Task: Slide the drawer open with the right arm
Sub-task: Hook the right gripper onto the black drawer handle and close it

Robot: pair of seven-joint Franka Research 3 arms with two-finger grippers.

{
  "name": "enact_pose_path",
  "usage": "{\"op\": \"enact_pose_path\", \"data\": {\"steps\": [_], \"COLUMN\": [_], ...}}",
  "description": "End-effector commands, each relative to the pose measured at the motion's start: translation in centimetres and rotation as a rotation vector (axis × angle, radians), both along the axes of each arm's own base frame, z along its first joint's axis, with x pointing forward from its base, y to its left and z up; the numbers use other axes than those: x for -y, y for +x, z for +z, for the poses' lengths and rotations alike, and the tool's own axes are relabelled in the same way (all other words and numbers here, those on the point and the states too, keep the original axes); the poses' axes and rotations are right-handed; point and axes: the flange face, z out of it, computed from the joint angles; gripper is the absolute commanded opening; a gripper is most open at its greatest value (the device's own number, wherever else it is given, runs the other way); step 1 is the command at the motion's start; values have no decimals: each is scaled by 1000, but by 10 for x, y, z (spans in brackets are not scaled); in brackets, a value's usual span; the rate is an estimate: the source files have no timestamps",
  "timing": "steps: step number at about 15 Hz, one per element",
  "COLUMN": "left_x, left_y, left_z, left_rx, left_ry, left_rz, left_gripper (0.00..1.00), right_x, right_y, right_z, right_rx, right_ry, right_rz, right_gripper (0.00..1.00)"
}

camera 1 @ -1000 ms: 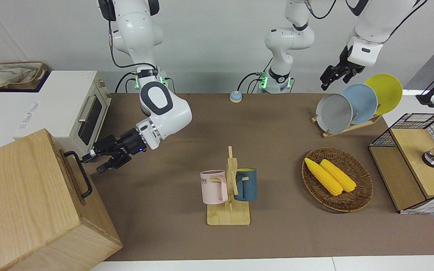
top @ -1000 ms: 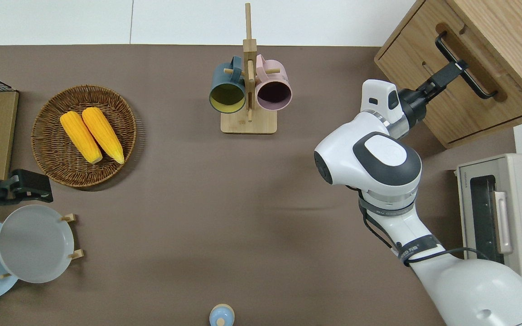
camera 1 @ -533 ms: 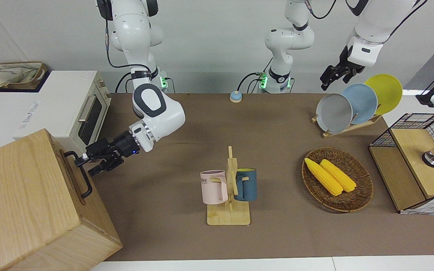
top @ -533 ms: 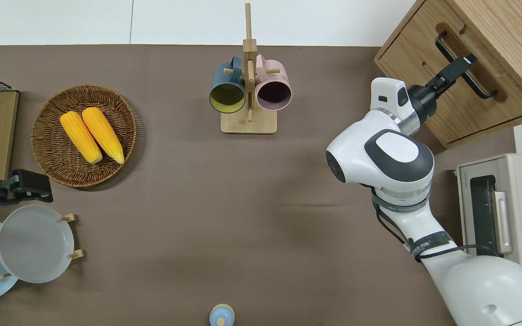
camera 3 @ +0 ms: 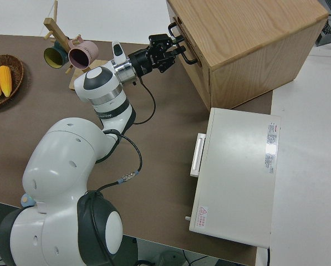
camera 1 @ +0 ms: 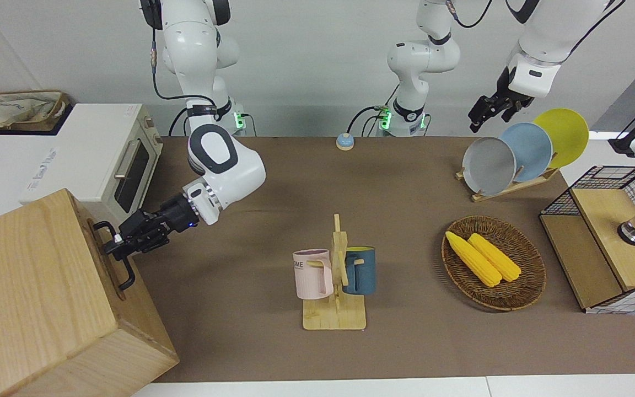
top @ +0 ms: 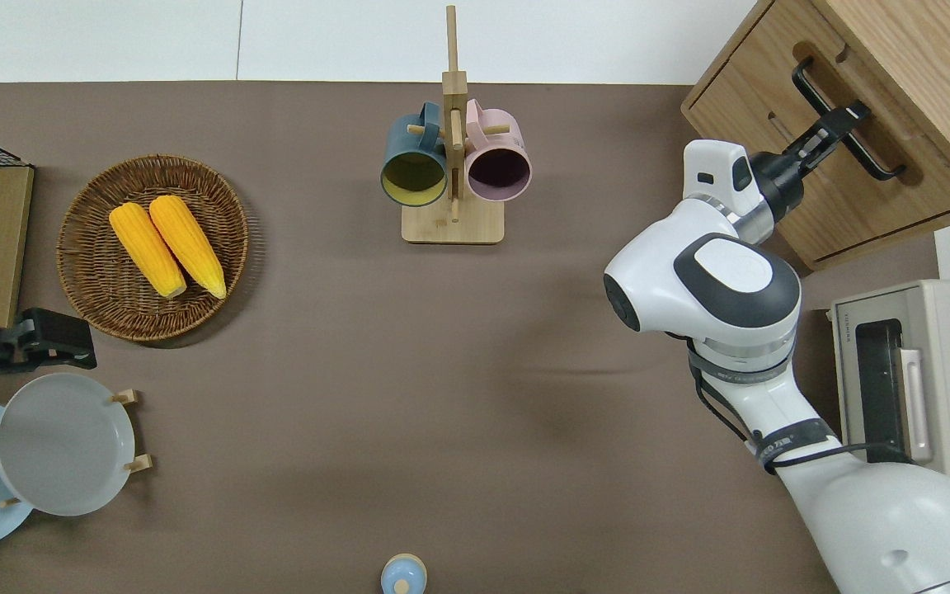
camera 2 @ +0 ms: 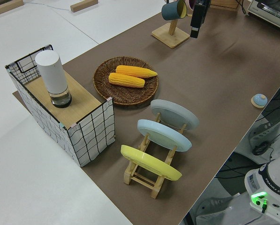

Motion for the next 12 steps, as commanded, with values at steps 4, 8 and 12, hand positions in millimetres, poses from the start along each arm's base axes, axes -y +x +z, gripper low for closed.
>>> {"op": "enact_pose_path", "data": {"steps": [4,8,12], "left_x": [-1,-1,-1], "left_y": [-3,-3,-3], "left_z": [4,4,4], "left_rx": [6,6,6], "left_ry": [-7,-7,-7], "left_rz": [-8,-8,-8], "left_gripper": [993,993,993], "right_x": [-3,-12,-34], "right_y": [-1,-4,-12], "right_z": [-2,1,2], "right_rx": [-9,-2,-15], "right_ry": [-18,-17,-25], "right_rz": [22,8,-19], "right_gripper": [146,88,60]}}
